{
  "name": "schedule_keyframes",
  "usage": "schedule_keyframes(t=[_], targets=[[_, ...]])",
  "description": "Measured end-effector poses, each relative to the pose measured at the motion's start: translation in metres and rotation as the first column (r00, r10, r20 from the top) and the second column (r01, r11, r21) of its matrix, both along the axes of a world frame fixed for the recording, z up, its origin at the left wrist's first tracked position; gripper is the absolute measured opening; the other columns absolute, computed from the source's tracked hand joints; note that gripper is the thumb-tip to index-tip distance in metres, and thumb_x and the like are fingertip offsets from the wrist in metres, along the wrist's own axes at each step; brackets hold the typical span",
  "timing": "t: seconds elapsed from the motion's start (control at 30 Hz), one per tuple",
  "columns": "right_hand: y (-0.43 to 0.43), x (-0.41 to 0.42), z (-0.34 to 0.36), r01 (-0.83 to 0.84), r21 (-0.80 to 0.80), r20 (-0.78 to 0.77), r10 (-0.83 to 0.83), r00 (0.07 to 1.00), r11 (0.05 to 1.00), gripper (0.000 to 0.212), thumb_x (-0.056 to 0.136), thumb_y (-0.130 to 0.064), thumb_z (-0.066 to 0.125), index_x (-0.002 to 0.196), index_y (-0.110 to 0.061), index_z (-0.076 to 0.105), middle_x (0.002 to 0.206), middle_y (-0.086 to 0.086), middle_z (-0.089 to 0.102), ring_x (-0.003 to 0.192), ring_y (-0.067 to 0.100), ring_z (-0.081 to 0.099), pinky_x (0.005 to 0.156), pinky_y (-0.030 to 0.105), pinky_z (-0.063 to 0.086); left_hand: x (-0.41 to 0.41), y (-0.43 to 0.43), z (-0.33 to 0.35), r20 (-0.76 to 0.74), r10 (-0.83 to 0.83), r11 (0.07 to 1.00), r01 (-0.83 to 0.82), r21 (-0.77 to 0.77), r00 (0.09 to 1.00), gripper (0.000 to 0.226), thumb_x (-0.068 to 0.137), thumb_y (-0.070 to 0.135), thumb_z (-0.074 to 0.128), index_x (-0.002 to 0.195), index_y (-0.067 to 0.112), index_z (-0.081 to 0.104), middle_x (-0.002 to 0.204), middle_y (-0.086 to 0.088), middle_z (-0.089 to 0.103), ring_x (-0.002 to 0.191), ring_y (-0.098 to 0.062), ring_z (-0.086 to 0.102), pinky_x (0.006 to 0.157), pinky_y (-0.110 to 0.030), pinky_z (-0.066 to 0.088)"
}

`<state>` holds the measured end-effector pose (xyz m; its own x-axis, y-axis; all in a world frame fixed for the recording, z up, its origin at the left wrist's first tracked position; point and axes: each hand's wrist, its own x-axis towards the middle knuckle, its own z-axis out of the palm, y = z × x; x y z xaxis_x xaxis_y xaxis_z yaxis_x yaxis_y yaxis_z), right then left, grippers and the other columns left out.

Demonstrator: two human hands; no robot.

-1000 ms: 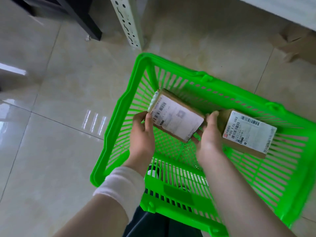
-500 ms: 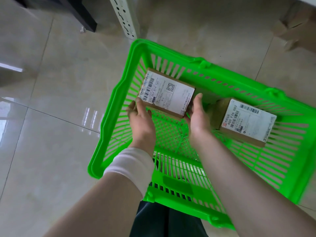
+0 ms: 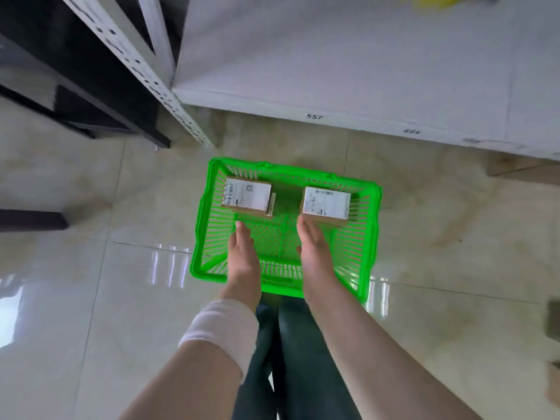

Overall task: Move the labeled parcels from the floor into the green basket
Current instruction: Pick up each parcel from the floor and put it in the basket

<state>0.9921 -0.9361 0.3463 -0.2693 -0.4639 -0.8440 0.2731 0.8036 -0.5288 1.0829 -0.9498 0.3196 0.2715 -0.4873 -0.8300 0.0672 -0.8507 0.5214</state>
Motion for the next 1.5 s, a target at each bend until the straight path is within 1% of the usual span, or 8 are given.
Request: schedule_keyframes(t=[0.17, 0.33, 0.6, 0.77, 0.9, 1.0, 1.23, 1.5], targets=[[0.048, -0.012, 0.107, 0.187, -0.125, 0.014, -0.187, 0.982, 0.974, 0.052, 0.094, -0.026, 0.051, 0.141, -0.006, 0.041, 0.148, 0.007, 0.042, 0.133, 0.019, 0.042, 0.113, 0.036, 0.031, -0.026, 0.04, 0.114, -0.025, -0.146, 0.981, 0.142, -0.129, 0.989, 0.049, 0.098, 0.039, 0.029, 0.137, 0.012, 0.041, 0.142, -0.006, 0.048, 0.13, -0.021, 0.045, 0.109, -0.036, 0.029], [0.121, -0.021, 0.168, 0.368, -0.162, 0.078, -0.36, 0.93, 0.915, 0.051, 0.094, -0.023, 0.052, 0.141, -0.008, 0.04, 0.142, 0.003, 0.047, 0.114, 0.006, 0.045, 0.105, 0.027, 0.034, -0.041, 0.108, 0.163, -0.018, -0.311, 0.94, 0.305, -0.151, 0.95, 0.046, 0.097, 0.039, 0.032, 0.132, 0.014, 0.046, 0.139, -0.005, 0.051, 0.129, -0.022, 0.046, 0.102, -0.032, 0.03], [0.273, -0.06, 0.216, 0.599, -0.183, 0.115, -0.588, 0.8, 0.779, 0.047, 0.094, -0.023, 0.053, 0.137, -0.008, 0.043, 0.14, 0.005, 0.049, 0.116, 0.01, 0.048, 0.112, 0.037, 0.034, -0.089, 0.235, 0.214, -0.008, -0.536, 0.831, 0.525, -0.184, 0.844, 0.047, 0.098, 0.037, 0.032, 0.135, 0.011, 0.043, 0.141, -0.007, 0.048, 0.13, -0.022, 0.044, 0.109, -0.037, 0.029], [0.399, -0.135, 0.243, 0.71, -0.175, 0.083, -0.708, 0.701, 0.682, 0.045, 0.092, -0.029, 0.056, 0.135, -0.015, 0.048, 0.141, 0.002, 0.05, 0.128, 0.016, 0.047, 0.112, 0.037, 0.034, -0.17, 0.342, 0.247, -0.061, -0.638, 0.759, 0.615, -0.213, 0.767, 0.039, 0.099, 0.029, 0.034, 0.129, 0.009, 0.047, 0.136, -0.009, 0.052, 0.128, -0.019, 0.048, 0.104, -0.03, 0.031], [0.509, -0.205, 0.254, 0.726, -0.205, 0.029, -0.738, 0.675, 0.656, 0.045, 0.093, -0.029, 0.054, 0.136, -0.015, 0.047, 0.135, -0.003, 0.051, 0.123, 0.012, 0.048, 0.106, 0.028, 0.035, -0.248, 0.441, 0.26, -0.163, -0.677, 0.734, 0.643, -0.221, 0.717, 0.038, 0.099, 0.029, 0.034, 0.13, 0.011, 0.045, 0.129, -0.005, 0.054, 0.129, -0.019, 0.046, 0.103, -0.031, 0.031], [0.585, -0.254, 0.259, 0.76, -0.229, -0.037, -0.786, 0.617, 0.608, 0.045, 0.092, -0.03, 0.055, 0.135, -0.015, 0.049, 0.137, -0.001, 0.052, 0.119, 0.009, 0.049, 0.112, 0.034, 0.035, -0.303, 0.513, 0.271, -0.223, -0.74, 0.671, 0.715, -0.194, 0.634, 0.04, 0.098, 0.033, 0.033, 0.131, 0.013, 0.044, 0.119, 0.001, 0.051, 0.13, -0.017, 0.045, 0.097, -0.026, 0.032], [0.681, -0.371, 0.257, 0.846, -0.268, -0.06, -0.885, 0.462, 0.461, 0.043, 0.092, -0.029, 0.055, 0.133, -0.016, 0.05, 0.133, -0.003, 0.054, 0.123, 0.014, 0.05, 0.111, 0.036, 0.035, -0.428, 0.604, 0.271, -0.236, -0.86, 0.505, 0.825, -0.256, 0.453, 0.045, 0.098, 0.036, 0.032, 0.136, 0.014, 0.04, 0.14, -0.004, 0.048, 0.131, -0.018, 0.044, 0.11, -0.033, 0.029], [0.707, -0.528, 0.232, 0.824, -0.216, -0.067, -0.85, 0.523, 0.524, 0.048, 0.093, -0.03, 0.054, 0.137, -0.014, 0.046, 0.139, 0.0, 0.052, 0.126, 0.014, 0.048, 0.112, 0.036, 0.034, -0.578, 0.638, 0.234, -0.232, -0.87, 0.485, 0.842, -0.237, 0.435, 0.047, 0.094, 0.046, 0.033, 0.133, 0.021, 0.042, 0.129, 0.006, 0.051, 0.125, -0.017, 0.046, 0.113, -0.04, 0.029]])
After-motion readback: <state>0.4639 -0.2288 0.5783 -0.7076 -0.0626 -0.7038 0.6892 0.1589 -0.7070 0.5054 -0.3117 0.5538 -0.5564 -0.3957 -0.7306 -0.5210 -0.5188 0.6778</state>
